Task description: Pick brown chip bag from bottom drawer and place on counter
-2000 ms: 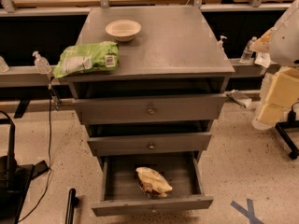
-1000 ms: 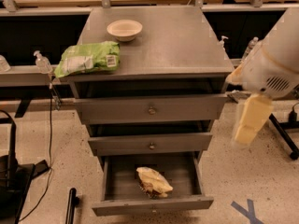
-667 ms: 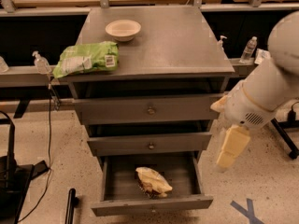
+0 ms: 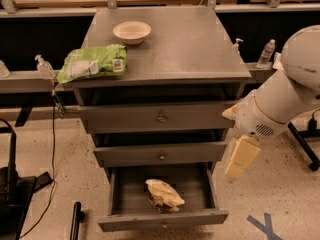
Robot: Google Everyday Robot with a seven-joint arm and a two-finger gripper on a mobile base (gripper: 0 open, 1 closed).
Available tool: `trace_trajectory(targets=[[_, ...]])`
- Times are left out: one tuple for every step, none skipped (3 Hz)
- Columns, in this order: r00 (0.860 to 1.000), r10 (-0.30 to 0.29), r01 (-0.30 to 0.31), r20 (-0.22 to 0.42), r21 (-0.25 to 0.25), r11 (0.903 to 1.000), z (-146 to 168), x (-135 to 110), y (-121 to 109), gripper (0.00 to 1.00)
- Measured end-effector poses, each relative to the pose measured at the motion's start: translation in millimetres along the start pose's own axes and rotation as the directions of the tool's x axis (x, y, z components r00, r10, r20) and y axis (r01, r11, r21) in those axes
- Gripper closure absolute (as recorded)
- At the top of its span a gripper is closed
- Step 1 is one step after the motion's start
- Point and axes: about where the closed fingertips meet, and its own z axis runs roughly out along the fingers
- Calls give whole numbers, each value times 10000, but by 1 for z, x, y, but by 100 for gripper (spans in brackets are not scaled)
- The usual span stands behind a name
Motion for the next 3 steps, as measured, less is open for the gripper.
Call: trace_trajectory(targets=[[9999,-141,140,-49,-166,9998,17,-14,-6,0],[9943,-110,182,1056,-673,9976,99,-66,-15,0],[9835,178,-11,1798,-926,9957,171,-96,-16,0]])
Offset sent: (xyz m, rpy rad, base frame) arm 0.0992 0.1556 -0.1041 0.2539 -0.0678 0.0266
